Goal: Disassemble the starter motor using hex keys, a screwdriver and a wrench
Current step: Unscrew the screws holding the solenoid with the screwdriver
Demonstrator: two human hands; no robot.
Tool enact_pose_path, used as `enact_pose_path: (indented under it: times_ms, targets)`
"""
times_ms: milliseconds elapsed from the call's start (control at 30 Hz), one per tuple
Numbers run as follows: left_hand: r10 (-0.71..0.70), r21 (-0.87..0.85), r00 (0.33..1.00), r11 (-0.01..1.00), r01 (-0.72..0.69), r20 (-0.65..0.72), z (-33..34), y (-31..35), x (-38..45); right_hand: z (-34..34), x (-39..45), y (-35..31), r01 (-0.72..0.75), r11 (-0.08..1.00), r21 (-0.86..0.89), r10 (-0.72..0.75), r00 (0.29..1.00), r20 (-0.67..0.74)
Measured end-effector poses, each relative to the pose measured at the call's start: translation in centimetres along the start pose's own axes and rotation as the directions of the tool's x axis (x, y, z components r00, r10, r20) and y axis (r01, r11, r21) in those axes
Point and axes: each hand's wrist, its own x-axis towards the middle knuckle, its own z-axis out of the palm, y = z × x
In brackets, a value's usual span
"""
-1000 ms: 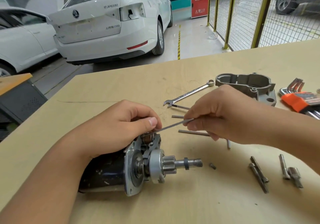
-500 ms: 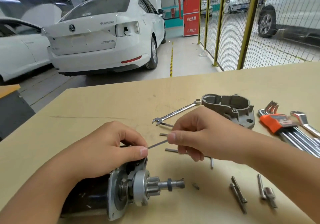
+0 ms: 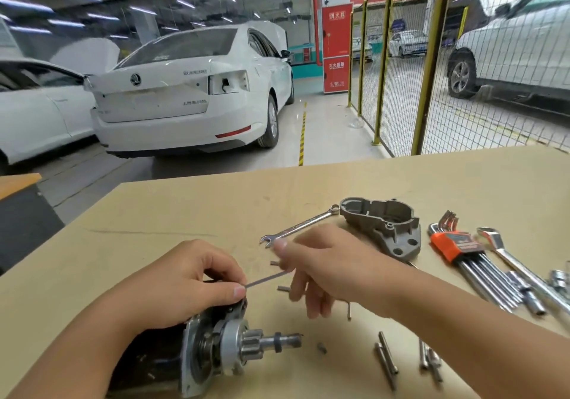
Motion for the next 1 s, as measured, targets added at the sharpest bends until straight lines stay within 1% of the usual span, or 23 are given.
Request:
enact_pose_path:
  times_ms: [33,67,133,233,300,333,367,400,433,467,500,533,600,633,700,767,833,900,1000]
  targets:
    - [-0.002,0.003,1.000,1.000,0.002,-0.006,0.0,0.1,0.0,0.1,-0.1,-0.2,-0.120,0.991,0.060,0.117,0.992,0.051]
    - [-0.004,0.006,1.000,1.000,0.004,-0.012,0.0,0.1,-0.1,0.2,-0.2,-0.3,-0.205,0.976,0.078,0.198,0.976,0.096]
    - [-0.011,0.000,1.000,1.000,0.011,-0.021,0.0,0.2,-0.2,-0.2,-0.4,-0.4,-0.300,0.944,0.140,0.274,0.945,0.179]
    - [-0.021,0.006,0.999,1.000,0.022,-0.027,0.1,0.2,-0.2,-0.9,-0.5,-0.3,-0.365,0.900,0.237,0.289,0.909,0.299]
    - [-0.025,0.018,0.999,0.999,0.026,-0.036,0.0,0.0,-0.1,-1.1,-0.4,0.0,-0.326,0.903,0.282,0.222,0.913,0.343]
    - [-0.029,0.022,0.999,0.999,0.030,-0.041,0.0,-0.1,-0.1,-1.0,-0.4,0.2,-0.289,0.911,0.294,0.183,0.923,0.338]
    - [-0.031,0.024,0.999,0.999,0.032,-0.042,0.0,-0.1,-0.1,-0.9,-0.3,0.4,-0.236,0.930,0.281,0.148,0.942,0.302]
    - [-0.028,0.025,0.999,0.999,0.029,-0.043,0.0,-0.2,-0.1,-0.7,-0.3,0.6,-0.154,0.964,0.216,0.102,0.967,0.233]
    - [-0.021,0.022,0.999,1.000,0.022,-0.044,0.0,-0.3,0.0,-0.5,-0.2,0.7,-0.053,0.994,0.100,0.039,0.989,0.144]
    - [-0.011,0.021,0.999,1.000,0.012,-0.047,0.0,-0.3,0.0,-0.4,-0.2,0.8,0.039,0.998,-0.042,-0.036,0.997,0.070]
    - [0.001,0.024,0.999,1.000,0.000,-0.049,0.1,-0.4,0.0,-0.3,-0.1,0.9,0.111,0.977,-0.180,-0.108,0.994,0.025]
    - [0.010,0.031,0.999,0.999,-0.008,-0.049,0.1,-0.4,0.0,-0.3,0.0,0.8,0.160,0.946,-0.281,-0.164,0.986,0.009]
    - [0.018,0.040,0.999,0.999,-0.016,-0.043,0.1,-0.3,-0.1,-0.3,0.0,0.6,0.212,0.896,-0.391,-0.223,0.975,0.016]
    - [0.020,0.035,0.999,0.999,-0.019,-0.039,0.1,-0.2,-0.1,-0.3,0.0,0.6,0.219,0.887,-0.406,-0.232,0.973,0.018]
    - [0.027,0.020,0.998,0.999,-0.026,-0.051,0.1,0.1,-0.2,-0.1,0.0,0.5,0.192,0.903,-0.383,-0.210,0.978,-0.007]
    - [0.031,0.029,0.997,0.999,-0.029,-0.065,0.1,0.2,-0.3,0.3,0.1,0.2,0.092,0.934,-0.345,-0.125,0.989,-0.077]
    - [0.030,0.053,0.998,0.998,-0.027,-0.062,0.1,0.3,-0.3,0.5,0.4,0.2,-0.028,0.934,-0.355,-0.023,0.990,-0.137]
    - [0.026,0.062,0.998,0.998,-0.023,-0.059,0.1,0.3,-0.3,0.5,0.5,0.4,-0.098,0.932,-0.350,0.050,0.988,-0.144]
    - [0.032,0.063,0.998,0.998,-0.029,-0.055,0.1,0.1,-0.1,0.3,0.4,0.3,-0.161,0.960,-0.230,0.140,0.984,-0.107]
